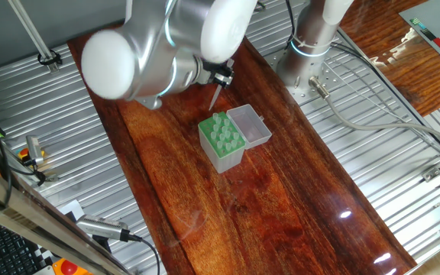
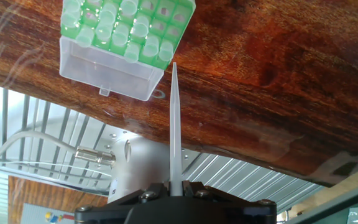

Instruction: Insert a large pipette tip into the holder for large pipette tips

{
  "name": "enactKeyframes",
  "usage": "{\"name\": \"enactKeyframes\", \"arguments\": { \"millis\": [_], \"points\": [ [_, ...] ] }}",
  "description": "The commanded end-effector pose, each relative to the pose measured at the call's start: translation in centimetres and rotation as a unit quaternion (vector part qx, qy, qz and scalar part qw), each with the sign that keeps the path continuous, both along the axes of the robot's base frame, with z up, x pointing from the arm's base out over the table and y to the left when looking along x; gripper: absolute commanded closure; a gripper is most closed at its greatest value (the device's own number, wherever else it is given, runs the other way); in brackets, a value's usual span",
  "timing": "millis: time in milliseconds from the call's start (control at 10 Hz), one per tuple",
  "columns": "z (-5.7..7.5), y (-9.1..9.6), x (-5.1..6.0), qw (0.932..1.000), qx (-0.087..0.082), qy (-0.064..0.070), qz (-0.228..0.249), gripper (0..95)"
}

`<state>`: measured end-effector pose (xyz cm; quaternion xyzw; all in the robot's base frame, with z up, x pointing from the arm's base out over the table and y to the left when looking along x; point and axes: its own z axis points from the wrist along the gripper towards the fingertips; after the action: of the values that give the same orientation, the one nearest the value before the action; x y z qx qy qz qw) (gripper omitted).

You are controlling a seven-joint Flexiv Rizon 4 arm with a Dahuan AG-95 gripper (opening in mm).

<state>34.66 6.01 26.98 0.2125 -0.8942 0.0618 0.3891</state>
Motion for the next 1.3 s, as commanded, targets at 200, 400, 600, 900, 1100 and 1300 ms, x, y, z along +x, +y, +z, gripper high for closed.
{"name": "enactKeyframes", "arguments": {
  "millis": [200, 400, 600, 900, 1100, 1300],
  "points": [
    [-0.9, -0.1, -0.2, 1.0, 0.005, -0.002, 0.004, 95.0],
    [-1.4, 0.1, -0.2, 1.0, 0.004, -0.002, 0.005, 95.0],
    [-2.0, 0.2, -0.2, 1.0, -0.001, -0.001, 0.009, 95.0],
    [-2.7, 0.1, -0.2, 0.9999, -0.001, 0.002, 0.017, 95.0],
    [-3.0, 0.0, -0.2, 0.9997, -0.003, 0.005, 0.022, 95.0],
    [-3.3, 0.0, -0.2, 0.9996, -0.003, 0.007, 0.027, 95.0]
  ]
}}
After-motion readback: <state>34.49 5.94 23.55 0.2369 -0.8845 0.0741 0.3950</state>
